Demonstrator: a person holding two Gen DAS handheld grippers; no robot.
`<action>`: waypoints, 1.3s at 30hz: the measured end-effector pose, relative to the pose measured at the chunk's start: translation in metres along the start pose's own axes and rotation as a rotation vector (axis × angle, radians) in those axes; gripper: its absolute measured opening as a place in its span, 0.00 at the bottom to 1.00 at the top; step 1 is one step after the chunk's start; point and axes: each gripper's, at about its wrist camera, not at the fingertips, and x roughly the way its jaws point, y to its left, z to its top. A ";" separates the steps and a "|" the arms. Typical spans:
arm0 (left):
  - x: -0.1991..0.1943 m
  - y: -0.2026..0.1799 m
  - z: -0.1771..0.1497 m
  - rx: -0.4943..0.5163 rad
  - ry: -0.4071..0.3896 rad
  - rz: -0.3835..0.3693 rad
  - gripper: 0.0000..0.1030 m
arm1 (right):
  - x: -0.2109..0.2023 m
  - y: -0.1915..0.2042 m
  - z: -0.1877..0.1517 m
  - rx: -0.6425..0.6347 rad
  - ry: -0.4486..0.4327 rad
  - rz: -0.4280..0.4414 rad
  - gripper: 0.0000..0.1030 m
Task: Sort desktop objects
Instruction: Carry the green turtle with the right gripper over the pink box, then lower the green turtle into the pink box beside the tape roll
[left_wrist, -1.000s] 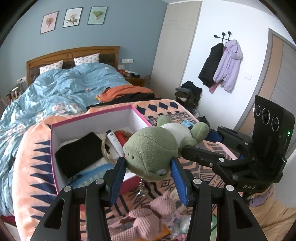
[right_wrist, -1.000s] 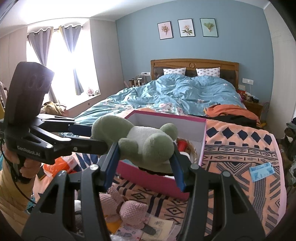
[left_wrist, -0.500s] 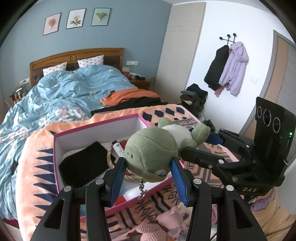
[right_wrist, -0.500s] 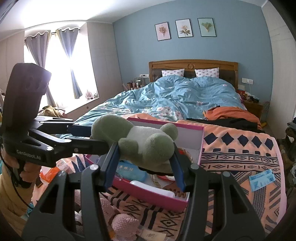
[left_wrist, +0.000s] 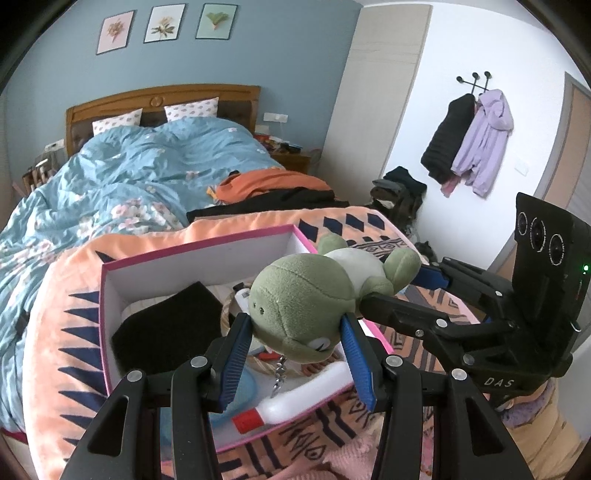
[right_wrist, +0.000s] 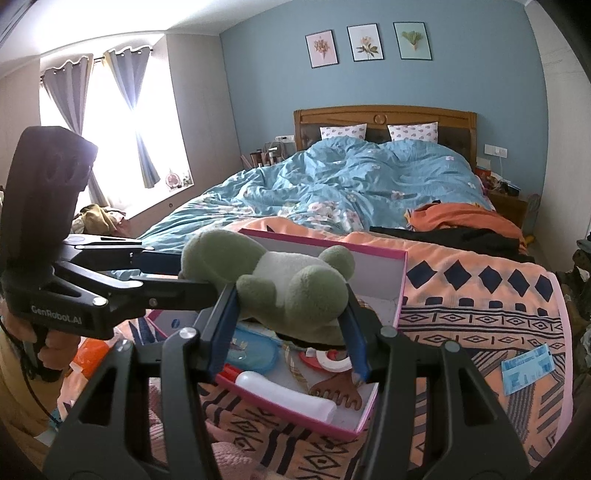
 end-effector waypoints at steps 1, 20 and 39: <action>0.003 0.001 0.001 -0.004 0.003 0.002 0.49 | 0.003 -0.001 0.001 -0.001 0.005 -0.001 0.53; 0.047 0.028 0.017 -0.065 0.044 0.019 0.49 | 0.055 -0.028 0.013 -0.007 0.079 -0.027 0.53; 0.082 0.047 0.021 -0.119 0.082 0.020 0.49 | 0.090 -0.041 0.016 -0.042 0.144 -0.060 0.53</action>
